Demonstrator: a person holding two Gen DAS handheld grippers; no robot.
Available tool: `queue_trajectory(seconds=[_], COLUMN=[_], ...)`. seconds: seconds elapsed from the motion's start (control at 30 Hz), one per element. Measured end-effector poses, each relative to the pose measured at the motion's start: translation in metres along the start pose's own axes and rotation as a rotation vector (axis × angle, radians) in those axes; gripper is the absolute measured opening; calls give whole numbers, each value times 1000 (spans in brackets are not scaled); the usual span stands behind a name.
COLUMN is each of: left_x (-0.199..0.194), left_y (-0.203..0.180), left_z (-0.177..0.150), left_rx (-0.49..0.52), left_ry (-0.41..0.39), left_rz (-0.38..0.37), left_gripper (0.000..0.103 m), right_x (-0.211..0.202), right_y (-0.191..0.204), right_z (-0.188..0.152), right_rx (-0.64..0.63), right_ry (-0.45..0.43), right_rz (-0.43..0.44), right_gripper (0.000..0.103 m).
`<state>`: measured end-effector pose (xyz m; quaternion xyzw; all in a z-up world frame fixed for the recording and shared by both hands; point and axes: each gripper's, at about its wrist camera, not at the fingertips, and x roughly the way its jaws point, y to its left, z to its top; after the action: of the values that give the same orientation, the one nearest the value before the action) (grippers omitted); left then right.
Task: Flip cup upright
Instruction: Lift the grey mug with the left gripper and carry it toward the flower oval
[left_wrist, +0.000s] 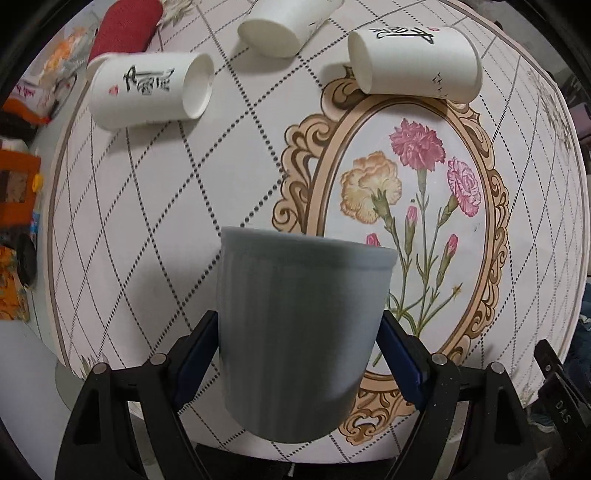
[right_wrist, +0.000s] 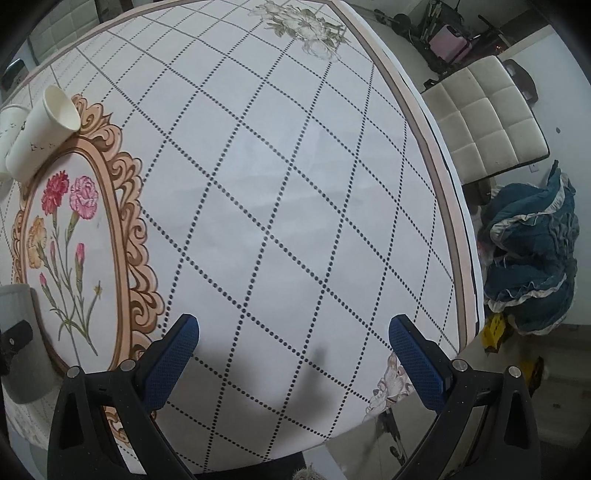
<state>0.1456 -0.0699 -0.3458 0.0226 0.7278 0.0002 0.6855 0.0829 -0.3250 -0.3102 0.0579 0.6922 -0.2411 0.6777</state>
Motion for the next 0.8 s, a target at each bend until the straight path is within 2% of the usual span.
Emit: queue_trajectory(seconds=[0.1, 0.17, 0.23, 0.43, 0.63, 0.8], left_x=[1, 3, 3, -2, -21, -56], left_y=[-2, -1, -4, -5, 17, 43], left_z=[2, 1, 8, 19, 22, 25], left_rx=[-9, -8, 4, 9, -16, -19], left_ry=[9, 15, 17, 9, -9, -85], left_rz=[-20, -23, -22, -35, -75, -95], left_gripper=[84, 88, 102, 102, 102, 102], right_x=[1, 1, 2, 5, 4, -1], right_y=[-5, -8, -9, -8, -1, 5], right_z=[-1, 2, 2, 3, 0, -4], right_rx=[9, 14, 16, 15, 17, 17], right_ry=[2, 5, 5, 8, 10, 8], right_rz=[-1, 2, 6, 16, 31, 46], right_gripper=[103, 103, 103, 103, 103, 103])
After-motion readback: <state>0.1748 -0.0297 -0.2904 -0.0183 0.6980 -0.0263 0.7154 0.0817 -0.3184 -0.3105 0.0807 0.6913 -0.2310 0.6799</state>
